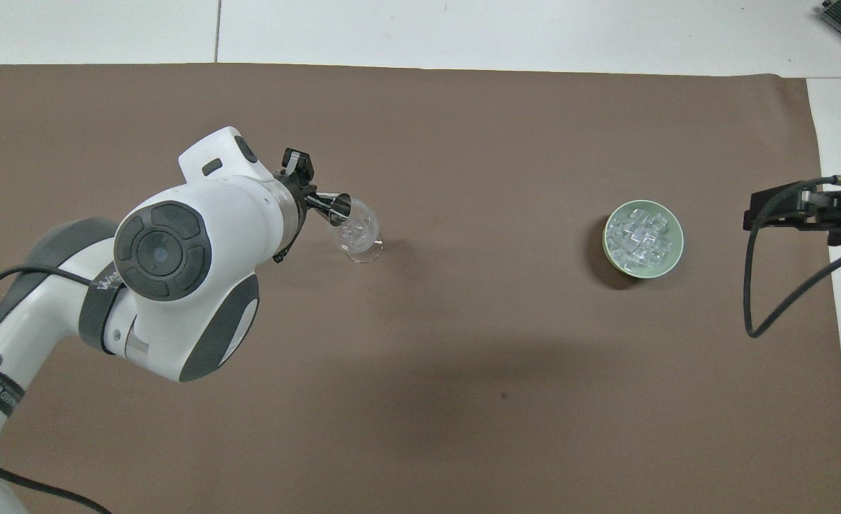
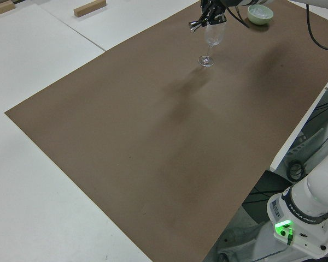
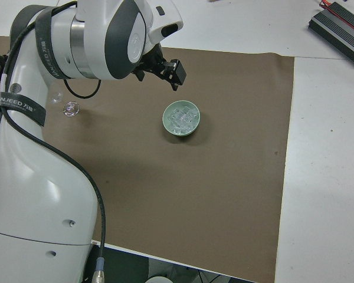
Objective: Pour wine and add ice with both arms
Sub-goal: 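Tilt the metal cup with the left gripper above the wine glass, then hold the metal cup tilted over the wine glass with the left gripper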
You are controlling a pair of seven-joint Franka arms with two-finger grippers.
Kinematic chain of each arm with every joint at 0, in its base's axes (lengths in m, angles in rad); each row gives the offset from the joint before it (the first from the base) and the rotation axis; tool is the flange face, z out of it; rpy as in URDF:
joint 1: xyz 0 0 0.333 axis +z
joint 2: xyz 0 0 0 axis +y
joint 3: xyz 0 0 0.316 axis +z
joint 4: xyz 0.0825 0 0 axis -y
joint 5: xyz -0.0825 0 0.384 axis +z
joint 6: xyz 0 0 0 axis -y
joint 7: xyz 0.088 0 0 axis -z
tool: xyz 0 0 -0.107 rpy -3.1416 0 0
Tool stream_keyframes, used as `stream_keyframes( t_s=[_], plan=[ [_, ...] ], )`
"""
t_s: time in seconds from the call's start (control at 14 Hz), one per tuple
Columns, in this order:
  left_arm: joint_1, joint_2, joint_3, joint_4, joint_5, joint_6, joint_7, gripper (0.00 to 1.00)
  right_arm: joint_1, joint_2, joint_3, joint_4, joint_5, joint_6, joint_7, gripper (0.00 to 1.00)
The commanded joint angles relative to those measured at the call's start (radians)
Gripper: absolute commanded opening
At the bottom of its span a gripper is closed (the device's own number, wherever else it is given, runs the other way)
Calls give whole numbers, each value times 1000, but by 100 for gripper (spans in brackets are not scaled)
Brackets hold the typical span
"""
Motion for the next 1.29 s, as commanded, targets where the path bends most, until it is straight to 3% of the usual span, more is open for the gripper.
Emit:
stream_keyframes(
  t_s=[0.0,1.21],
  plan=[
    [-21,4,18,11,46,7,-4,0,-9,-1,5,2,23,-10,4,100],
    [-35,4,16,31,149,-16,-6,0,-9,-1,5,2,23,-10,4,100]
  ],
)
